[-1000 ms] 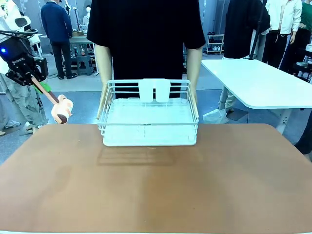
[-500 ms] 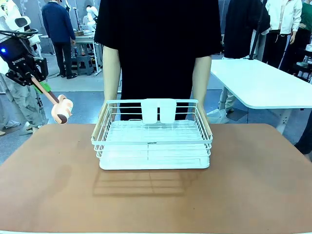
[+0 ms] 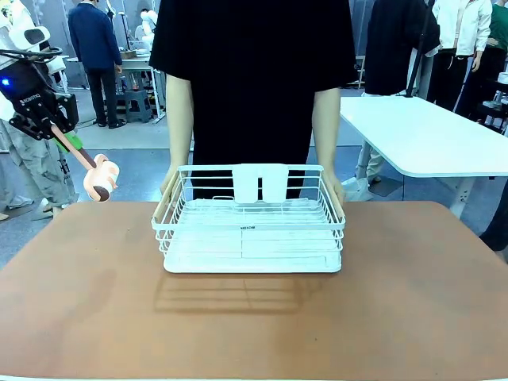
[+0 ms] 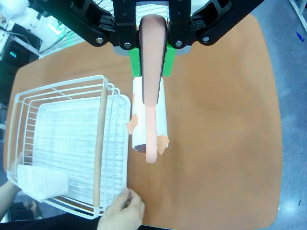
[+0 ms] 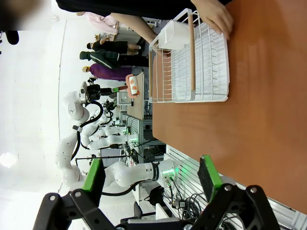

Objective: Clean the table.
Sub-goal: Place the Lint Roller down when the Dish drying rack is positioned in the middle of the table.

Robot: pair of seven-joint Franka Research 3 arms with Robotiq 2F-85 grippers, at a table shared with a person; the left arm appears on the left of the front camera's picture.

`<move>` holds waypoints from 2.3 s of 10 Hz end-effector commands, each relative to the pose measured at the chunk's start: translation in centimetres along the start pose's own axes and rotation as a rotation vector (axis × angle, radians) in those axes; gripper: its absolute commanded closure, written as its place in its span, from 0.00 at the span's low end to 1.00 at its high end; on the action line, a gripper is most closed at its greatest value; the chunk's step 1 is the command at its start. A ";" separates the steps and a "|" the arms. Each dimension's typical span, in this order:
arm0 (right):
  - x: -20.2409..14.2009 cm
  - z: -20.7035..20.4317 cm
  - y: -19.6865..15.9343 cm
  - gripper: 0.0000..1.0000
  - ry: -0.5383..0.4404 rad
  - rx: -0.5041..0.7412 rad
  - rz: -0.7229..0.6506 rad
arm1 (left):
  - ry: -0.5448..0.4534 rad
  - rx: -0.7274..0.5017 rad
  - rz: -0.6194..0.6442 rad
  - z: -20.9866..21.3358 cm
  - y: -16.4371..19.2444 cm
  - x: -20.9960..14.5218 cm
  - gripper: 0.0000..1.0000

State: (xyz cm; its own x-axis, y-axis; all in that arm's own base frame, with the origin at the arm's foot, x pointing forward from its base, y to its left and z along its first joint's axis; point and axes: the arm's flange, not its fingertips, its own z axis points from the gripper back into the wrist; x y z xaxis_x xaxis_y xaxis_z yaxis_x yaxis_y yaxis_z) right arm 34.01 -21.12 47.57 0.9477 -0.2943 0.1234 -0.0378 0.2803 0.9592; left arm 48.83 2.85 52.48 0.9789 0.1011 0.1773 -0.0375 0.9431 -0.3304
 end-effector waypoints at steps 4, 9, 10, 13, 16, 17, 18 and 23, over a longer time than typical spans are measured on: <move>-0.2 0.1 0.2 0.00 0.003 0.013 0.012 | -0.008 0.002 0.002 0.5 0.0 0.1 0.92; -0.2 0.1 0.2 0.00 0.003 0.013 0.012 | -0.008 0.002 0.002 0.5 0.0 0.1 0.92; -0.2 0.1 0.2 0.00 0.003 0.013 0.012 | -0.008 0.002 0.002 0.5 0.0 0.1 0.92; -0.2 0.1 0.2 0.00 0.003 0.013 0.012 | -0.008 0.002 0.002 0.5 0.0 0.1 0.92; -0.2 0.1 0.2 0.00 0.003 0.013 0.012 | -0.008 0.002 0.002 0.5 0.0 0.1 0.92; -0.2 0.1 0.2 0.00 0.003 0.013 0.012 | -0.008 0.002 0.002 0.5 0.0 0.1 0.92; -0.2 0.1 0.2 0.00 0.003 0.013 0.012 | -0.008 0.002 0.002 0.5 0.0 0.1 0.92; -0.2 0.1 0.2 0.00 0.003 0.013 0.012 | -0.008 0.002 0.002 0.5 0.0 0.1 0.92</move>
State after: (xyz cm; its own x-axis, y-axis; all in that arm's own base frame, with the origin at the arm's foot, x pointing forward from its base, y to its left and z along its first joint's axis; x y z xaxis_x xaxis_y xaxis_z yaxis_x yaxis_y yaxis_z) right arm 34.01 -21.12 47.57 0.9477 -0.2943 0.1234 -0.0378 0.2802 0.9592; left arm 48.83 2.85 52.48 0.9789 0.1011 0.1774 -0.0375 0.9431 -0.3304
